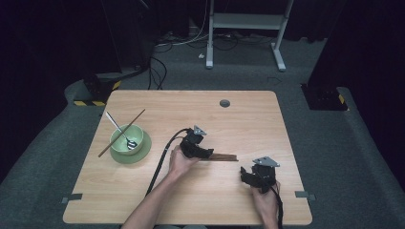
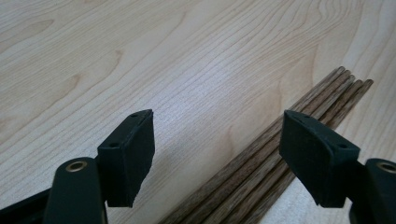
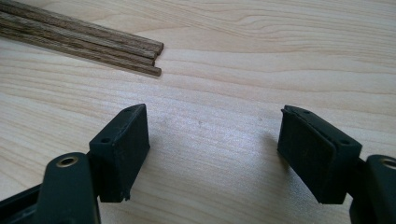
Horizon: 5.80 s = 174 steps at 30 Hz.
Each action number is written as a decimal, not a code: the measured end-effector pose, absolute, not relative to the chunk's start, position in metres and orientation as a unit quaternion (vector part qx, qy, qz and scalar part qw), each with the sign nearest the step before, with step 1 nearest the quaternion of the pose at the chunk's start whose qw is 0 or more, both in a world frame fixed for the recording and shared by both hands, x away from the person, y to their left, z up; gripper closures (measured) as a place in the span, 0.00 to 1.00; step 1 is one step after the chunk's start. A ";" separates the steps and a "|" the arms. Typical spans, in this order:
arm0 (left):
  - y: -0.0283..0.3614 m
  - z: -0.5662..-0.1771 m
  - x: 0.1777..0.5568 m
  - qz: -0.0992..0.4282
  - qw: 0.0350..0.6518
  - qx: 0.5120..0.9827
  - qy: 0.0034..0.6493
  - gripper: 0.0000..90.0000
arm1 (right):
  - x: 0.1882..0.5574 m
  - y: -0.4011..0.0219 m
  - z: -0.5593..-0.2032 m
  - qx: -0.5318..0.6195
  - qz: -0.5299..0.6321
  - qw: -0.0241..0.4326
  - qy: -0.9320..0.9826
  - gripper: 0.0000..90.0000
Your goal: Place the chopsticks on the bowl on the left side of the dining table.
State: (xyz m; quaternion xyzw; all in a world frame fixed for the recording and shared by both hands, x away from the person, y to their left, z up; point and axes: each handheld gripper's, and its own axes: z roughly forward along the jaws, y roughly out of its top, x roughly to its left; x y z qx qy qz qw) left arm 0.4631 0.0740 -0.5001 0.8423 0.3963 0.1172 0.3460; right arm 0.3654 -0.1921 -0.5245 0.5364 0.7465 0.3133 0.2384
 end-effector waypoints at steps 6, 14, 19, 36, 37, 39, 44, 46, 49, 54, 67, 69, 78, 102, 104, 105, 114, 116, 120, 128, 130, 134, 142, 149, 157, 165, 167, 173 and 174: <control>0.073 -0.503 0.464 0.122 0.340 0.843 0.398 0.29 | 0.365 -0.192 -0.524 0.537 0.313 0.238 0.746 0.27; 0.072 -0.508 0.466 0.131 0.330 0.843 0.404 0.29 | 0.365 -0.192 -0.524 0.536 0.314 0.238 0.747 0.27; 0.073 -0.507 0.467 0.130 0.331 0.843 0.404 0.29 | 0.365 -0.192 -0.524 0.536 0.314 0.238 0.747 0.27; 0.078 -0.512 0.467 0.127 0.333 0.837 0.415 0.28 | 0.365 -0.192 -0.524 0.536 0.314 0.238 0.747 0.27; 0.078 -0.512 0.468 0.128 0.334 0.836 0.417 0.28 | 0.365 -0.192 -0.524 0.535 0.314 0.238 0.747 0.27; 0.079 -0.512 0.467 0.130 0.332 0.837 0.415 0.28 | 0.365 -0.192 -0.524 0.535 0.314 0.238 0.747 0.27; 0.081 -0.513 0.467 0.126 0.334 0.836 0.416 0.28 | 0.365 -0.192 -0.524 0.535 0.314 0.238 0.747 0.27; 0.081 -0.513 0.467 0.126 0.335 0.836 0.416 0.28 | 0.365 -0.192 -0.524 0.535 0.314 0.238 0.747 0.27; 0.081 -0.513 0.468 0.126 0.337 0.834 0.419 0.29 | 0.365 -0.192 -0.524 0.535 0.314 0.238 0.747 0.27; 0.082 -0.512 0.467 0.125 0.332 0.837 0.417 0.28 | 0.365 -0.192 -0.524 0.535 0.314 0.239 0.747 0.27; 0.084 -0.512 0.467 0.128 0.329 0.838 0.416 0.29 | 0.365 -0.192 -0.524 0.536 0.313 0.238 0.747 0.27; 0.085 -0.512 0.466 0.128 0.329 0.838 0.416 0.30 | 0.365 -0.192 -0.524 0.536 0.314 0.238 0.747 0.27; 0.090 -0.513 0.467 0.135 0.330 0.835 0.420 0.32 | 0.365 -0.192 -0.524 0.536 0.314 0.239 0.747 0.27; 0.101 -0.511 0.477 0.159 0.314 0.841 0.411 0.54 | 0.365 -0.192 -0.524 0.536 0.314 0.238 0.747 0.27; 0.102 -0.510 0.479 0.158 0.312 0.842 0.411 0.57 | 0.365 -0.192 -0.524 0.535 0.314 0.239 0.747 0.27; 0.102 -0.510 0.479 0.157 0.312 0.842 0.411 0.58 | 0.365 -0.192 -0.524 0.535 0.314 0.238 0.747 0.27; 0.106 -0.509 0.481 0.156 0.307 0.844 0.412 0.69 | 0.365 -0.192 -0.524 0.536 0.314 0.238 0.747 0.27; 0.106 -0.509 0.481 0.156 0.307 0.843 0.412 0.71 | 0.365 -0.192 -0.524 0.536 0.314 0.238 0.747 0.27; 0.110 -0.507 0.481 0.152 0.302 0.846 0.412 0.78 | 0.365 -0.192 -0.524 0.536 0.314 0.238 0.747 0.27; 0.115 -0.508 0.484 0.147 0.308 0.846 0.409 0.87 | 0.365 -0.192 -0.524 0.536 0.314 0.238 0.747 0.27; 0.117 -0.508 0.485 0.144 0.309 0.846 0.409 0.88 | 0.365 -0.192 -0.524 0.536 0.314 0.238 0.747 0.27; 0.120 -0.508 0.486 0.145 0.308 0.850 0.403 0.88 | 0.365 -0.192 -0.524 0.535 0.314 0.238 0.747 0.27; 0.122 -0.506 0.491 0.136 0.302 0.856 0.397 0.90 | 0.365 -0.192 -0.524 0.536 0.314 0.238 0.747 0.27; 0.126 -0.507 0.493 0.136 0.304 0.858 0.391 0.91 | 0.365 -0.192 -0.524 0.536 0.314 0.238 0.747 0.27; 0.130 -0.507 0.495 0.138 0.306 0.861 0.382 0.93 | 0.365 -0.192 -0.524 0.535 0.314 0.238 0.747 0.28; 0.131 -0.507 0.495 0.142 0.305 0.866 0.370 0.94 | 0.365 -0.192 -0.524 0.535 0.314 0.238 0.747 0.28; 0.131 -0.507 0.494 0.145 0.303 0.868 0.366 0.94 | 0.365 -0.192 -0.524 0.535 0.314 0.238 0.747 0.27; 0.130 -0.507 0.493 0.150 0.303 0.869 0.361 0.94 | 0.365 -0.192 -0.524 0.536 0.314 0.238 0.747 0.28; 0.130 -0.506 0.494 0.151 0.302 0.870 0.359 0.94 | 0.365 -0.192 -0.524 0.536 0.314 0.238 0.747 0.27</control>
